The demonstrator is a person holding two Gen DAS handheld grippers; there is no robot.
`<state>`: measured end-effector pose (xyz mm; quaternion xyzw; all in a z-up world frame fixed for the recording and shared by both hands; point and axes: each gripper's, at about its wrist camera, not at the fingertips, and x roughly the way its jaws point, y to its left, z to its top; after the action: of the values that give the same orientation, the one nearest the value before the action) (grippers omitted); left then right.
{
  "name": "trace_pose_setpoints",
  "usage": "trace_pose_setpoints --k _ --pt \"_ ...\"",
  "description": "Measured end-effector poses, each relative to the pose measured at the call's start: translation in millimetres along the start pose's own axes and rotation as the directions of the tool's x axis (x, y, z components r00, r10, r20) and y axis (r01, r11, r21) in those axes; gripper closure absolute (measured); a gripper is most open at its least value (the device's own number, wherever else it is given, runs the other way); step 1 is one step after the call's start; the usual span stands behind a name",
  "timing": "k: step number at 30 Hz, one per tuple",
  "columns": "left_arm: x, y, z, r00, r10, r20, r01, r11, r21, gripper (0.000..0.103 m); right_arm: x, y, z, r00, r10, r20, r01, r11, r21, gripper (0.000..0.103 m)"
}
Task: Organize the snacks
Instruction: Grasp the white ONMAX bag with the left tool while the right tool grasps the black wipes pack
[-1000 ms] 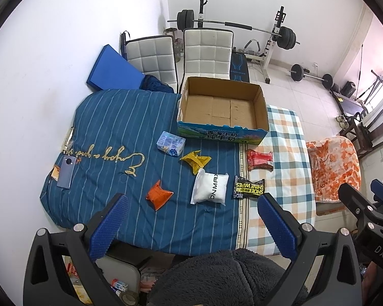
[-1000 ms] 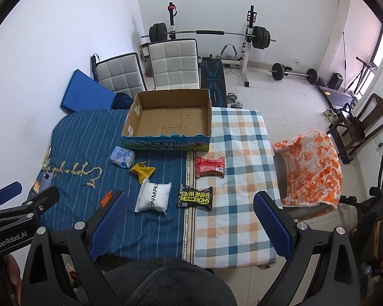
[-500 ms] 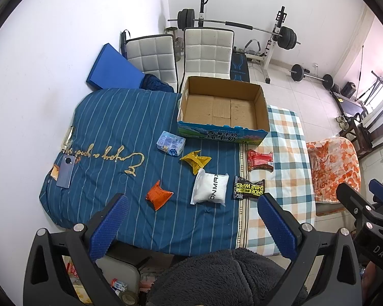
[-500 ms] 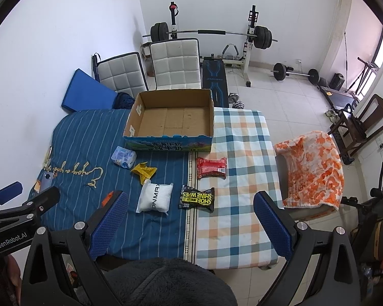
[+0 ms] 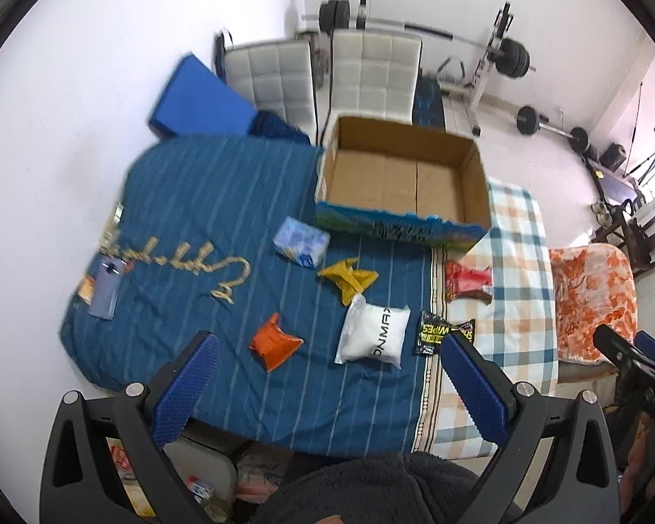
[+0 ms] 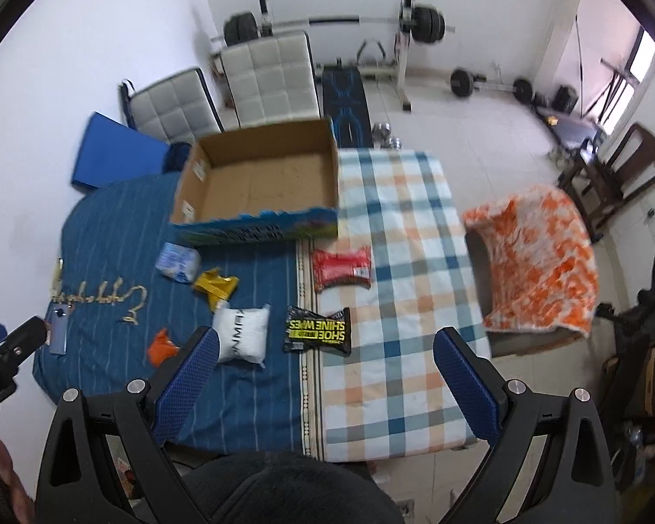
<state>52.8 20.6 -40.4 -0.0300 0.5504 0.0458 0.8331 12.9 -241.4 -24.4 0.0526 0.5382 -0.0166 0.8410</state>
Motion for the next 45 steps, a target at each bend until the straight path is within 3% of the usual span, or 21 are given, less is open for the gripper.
trace_pose_setpoints --k 5,9,12,15,18,21,23,27,29,32,35,37,39,45 --pt "82 -6 7 0.990 -0.005 -0.141 0.007 1.000 0.012 0.000 102 -18 12 0.986 -0.019 -0.166 0.022 1.000 0.016 0.003" --pt "162 -22 9 0.970 -0.007 -0.242 0.017 0.999 0.037 0.000 198 -24 11 0.955 -0.010 -0.296 0.022 0.999 0.038 0.003" --pt "229 -40 6 0.942 -0.008 -0.336 0.029 0.998 0.059 0.000 260 -24 3 0.931 -0.005 -0.365 0.026 0.998 0.053 0.003" --pt "284 -57 -1 0.910 0.023 -0.415 0.019 0.995 0.097 0.000 316 -20 -9 0.893 0.003 -0.451 0.033 0.997 0.072 0.003" --pt "325 -67 -13 0.876 0.014 -0.482 0.044 0.993 0.109 0.000 354 -15 -24 0.858 0.010 -0.514 0.038 0.996 0.082 0.003" --pt "350 -74 -24 0.858 0.022 -0.513 0.044 0.992 0.116 0.000 381 -15 -35 0.834 -0.003 -0.551 0.065 0.994 0.093 0.003" --pt "363 -77 -31 0.841 0.008 -0.541 0.060 0.992 0.107 0.000 395 -15 -41 0.819 0.030 -0.573 0.053 0.990 0.127 0.003" --pt "379 -77 -36 0.824 -0.059 -0.563 0.093 0.995 0.031 0.000 420 -17 -50 0.797 0.053 -0.601 0.063 0.983 0.171 0.003" --pt "384 -78 -37 0.822 -0.072 -0.566 0.101 0.995 0.020 0.000 430 -20 -55 0.784 0.072 -0.616 0.066 0.978 0.198 0.003" --pt "391 -75 -40 0.814 -0.110 -0.571 0.123 0.992 -0.017 0.000 433 -20 -57 0.792 0.047 -0.608 0.090 0.977 0.192 0.003" --pt "396 -73 -47 0.817 -0.130 -0.562 0.138 0.990 -0.030 0.003 430 -16 -58 0.799 0.021 -0.600 0.109 0.978 0.179 0.006" --pt "396 -77 -53 0.826 -0.114 -0.552 0.135 0.991 -0.004 0.007 426 -10 -59 0.812 -0.007 -0.584 0.117 0.981 0.152 0.012" --pt "395 -87 -58 0.837 -0.094 -0.539 0.127 0.992 0.023 0.012 420 -3 -59 0.819 -0.023 -0.573 0.102 0.989 0.106 0.033" --pt "376 -97 -60 0.854 -0.083 -0.513 0.122 0.992 0.043 0.025 412 -10 -65 0.811 0.002 -0.585 0.076 0.991 0.109 0.043"
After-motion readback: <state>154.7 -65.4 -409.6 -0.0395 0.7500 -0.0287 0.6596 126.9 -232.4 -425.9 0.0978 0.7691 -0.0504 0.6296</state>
